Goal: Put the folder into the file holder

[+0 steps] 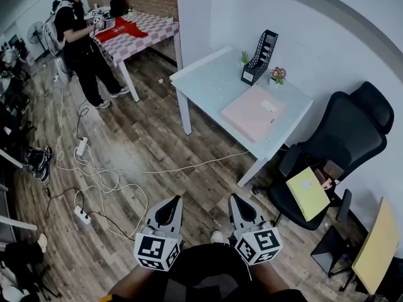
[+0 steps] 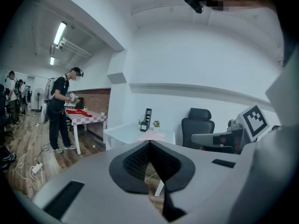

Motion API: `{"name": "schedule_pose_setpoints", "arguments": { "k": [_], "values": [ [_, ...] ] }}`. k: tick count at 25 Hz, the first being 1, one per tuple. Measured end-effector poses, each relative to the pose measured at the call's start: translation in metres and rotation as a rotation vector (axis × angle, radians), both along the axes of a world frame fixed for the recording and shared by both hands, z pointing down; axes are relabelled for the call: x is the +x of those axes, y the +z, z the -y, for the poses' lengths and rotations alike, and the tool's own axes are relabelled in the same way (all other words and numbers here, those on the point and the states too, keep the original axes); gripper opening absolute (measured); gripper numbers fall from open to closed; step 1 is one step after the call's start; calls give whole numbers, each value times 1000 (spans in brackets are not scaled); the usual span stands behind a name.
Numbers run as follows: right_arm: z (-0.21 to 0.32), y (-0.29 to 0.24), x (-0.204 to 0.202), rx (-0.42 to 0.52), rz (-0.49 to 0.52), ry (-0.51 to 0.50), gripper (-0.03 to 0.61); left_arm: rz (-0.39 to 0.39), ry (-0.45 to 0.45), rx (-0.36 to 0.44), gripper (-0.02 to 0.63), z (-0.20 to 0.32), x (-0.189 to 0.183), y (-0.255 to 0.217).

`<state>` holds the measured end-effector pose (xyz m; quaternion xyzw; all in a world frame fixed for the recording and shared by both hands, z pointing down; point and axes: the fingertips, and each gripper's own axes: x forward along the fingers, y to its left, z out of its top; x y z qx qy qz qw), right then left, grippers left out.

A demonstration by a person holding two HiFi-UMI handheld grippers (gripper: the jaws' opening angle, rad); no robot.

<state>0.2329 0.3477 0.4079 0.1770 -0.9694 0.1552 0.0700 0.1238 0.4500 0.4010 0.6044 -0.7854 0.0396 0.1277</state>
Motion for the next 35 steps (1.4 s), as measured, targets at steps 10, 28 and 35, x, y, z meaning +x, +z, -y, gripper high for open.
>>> {"name": "schedule_pose_setpoints", "arguments": {
  "k": [10,28,35],
  "values": [
    [57,4,32,-12,6,-17,100,-21,1,-5,9,51,32,1],
    [152,29,14,-144,-5,181,308,-175,363,-37,261,173,1,17],
    [180,24,-15,-186,-21,293,339,-266,509,-44,304,219,-50,7]
  ]
}}
